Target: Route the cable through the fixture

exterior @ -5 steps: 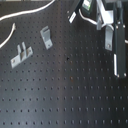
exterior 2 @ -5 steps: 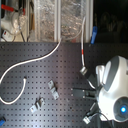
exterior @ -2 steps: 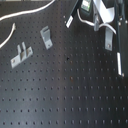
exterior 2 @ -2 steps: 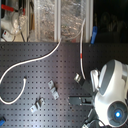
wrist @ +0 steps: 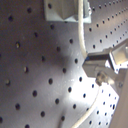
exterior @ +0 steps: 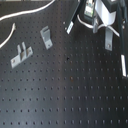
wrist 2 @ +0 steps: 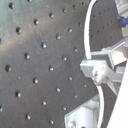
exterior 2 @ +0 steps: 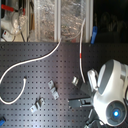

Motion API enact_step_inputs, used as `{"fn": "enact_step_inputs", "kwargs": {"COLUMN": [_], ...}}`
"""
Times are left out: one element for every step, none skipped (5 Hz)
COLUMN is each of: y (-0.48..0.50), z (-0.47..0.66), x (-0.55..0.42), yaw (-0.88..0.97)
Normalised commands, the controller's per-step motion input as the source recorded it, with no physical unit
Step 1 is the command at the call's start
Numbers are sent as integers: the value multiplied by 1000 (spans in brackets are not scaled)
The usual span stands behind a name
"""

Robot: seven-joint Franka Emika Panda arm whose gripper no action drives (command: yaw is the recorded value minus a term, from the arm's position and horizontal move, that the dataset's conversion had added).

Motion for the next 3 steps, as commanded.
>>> {"fn": "enact_step_inputs", "kwargs": {"y": [2, 56, 33], "z": [84, 289, 207], "x": [-161, -251, -243], "yaw": [-240, -237, -217]}}
